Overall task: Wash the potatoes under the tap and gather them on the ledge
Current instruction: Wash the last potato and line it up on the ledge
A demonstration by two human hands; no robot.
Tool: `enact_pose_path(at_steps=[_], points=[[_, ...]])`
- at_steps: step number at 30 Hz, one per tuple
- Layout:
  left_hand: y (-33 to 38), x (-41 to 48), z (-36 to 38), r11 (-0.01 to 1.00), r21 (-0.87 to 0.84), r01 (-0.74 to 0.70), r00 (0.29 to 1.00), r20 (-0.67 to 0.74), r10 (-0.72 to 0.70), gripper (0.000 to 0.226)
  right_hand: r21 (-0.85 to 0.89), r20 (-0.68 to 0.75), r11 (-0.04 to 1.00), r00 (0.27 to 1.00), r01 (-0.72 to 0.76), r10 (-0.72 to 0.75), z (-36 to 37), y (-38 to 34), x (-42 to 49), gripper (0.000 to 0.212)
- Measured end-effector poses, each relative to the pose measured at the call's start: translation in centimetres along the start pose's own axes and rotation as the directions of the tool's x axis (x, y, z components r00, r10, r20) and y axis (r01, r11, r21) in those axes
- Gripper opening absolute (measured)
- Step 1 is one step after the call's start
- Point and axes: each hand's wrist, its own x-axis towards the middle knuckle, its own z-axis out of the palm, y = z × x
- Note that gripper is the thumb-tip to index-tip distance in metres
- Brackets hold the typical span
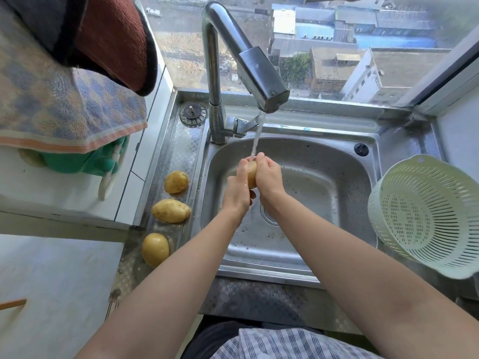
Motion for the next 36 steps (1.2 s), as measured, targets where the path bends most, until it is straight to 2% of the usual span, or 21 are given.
enact_pose_path(at_steps=[2,5,8,10,12,15,18,21,26,29,33,36], points=[[0.1,0.4,-0.1,0.999,0.006,-0.047,0.997,-0.064,0.047,0.056,0.001,-0.023,1.0,1.0,0.02,-0.02,0.1,0.2,0.1,0.043],[0.6,1.1,-0.7,0.991,-0.086,0.105,0.981,-0.155,-0.117,0.06,0.065,0.064,0.993,0.993,0.095,-0.099,-0.4,0.9,-0.1,0.039],[1.4,1.1,-0.9,0.95,-0.17,0.262,0.958,-0.076,-0.278,0.06,0.125,0.269,0.987,0.954,0.1,-0.131,-1.0,1.7,-0.8,0.031],[1.7,0.5,-0.7,0.936,-0.164,0.31,0.948,-0.022,-0.318,0.06,0.077,0.322,0.993,0.94,0.094,-0.114,-1.0,1.7,-1.3,0.03],[1.4,0.1,-0.7,0.947,-0.111,0.3,0.953,0.001,-0.302,0.068,0.007,0.254,0.992,0.96,0.122,-0.12,-0.7,1.4,-1.3,0.029],[1.0,0.0,-0.5,0.978,-0.011,0.211,0.977,0.019,-0.21,0.082,-0.086,0.119,0.986,0.984,0.143,-0.133,0.2,0.8,-1.0,0.027],[1.0,0.1,0.1,0.983,-0.112,0.142,0.99,-0.011,-0.144,0.067,-0.051,0.065,0.991,0.99,0.126,-0.123,0.8,0.6,-0.6,0.031],[1.0,0.4,0.1,0.971,-0.21,0.113,0.992,-0.028,-0.121,0.049,0.081,0.13,0.995,0.989,0.061,-0.071,0.0,0.1,-0.6,0.037],[0.2,0.9,-0.2,0.932,-0.307,0.191,0.981,0.035,-0.189,0.05,0.26,0.27,0.96,0.962,-0.104,0.031,-1.4,0.5,-0.5,0.041],[-0.2,1.2,-0.1,0.93,-0.312,0.193,0.981,0.058,-0.184,0.049,0.272,0.314,0.948,0.947,-0.163,0.073,-1.1,0.0,-0.6,0.036],[-0.9,1.4,0.0,0.933,-0.307,0.188,0.982,0.078,-0.172,0.054,0.242,0.287,0.948,0.949,-0.206,0.133,-0.5,-0.8,-0.2,0.02],[-1.1,1.5,-0.1,0.935,-0.302,0.188,0.982,0.059,-0.178,0.06,0.222,0.309,0.955,0.943,-0.198,0.124,-0.4,-0.6,0.2,0.017]])
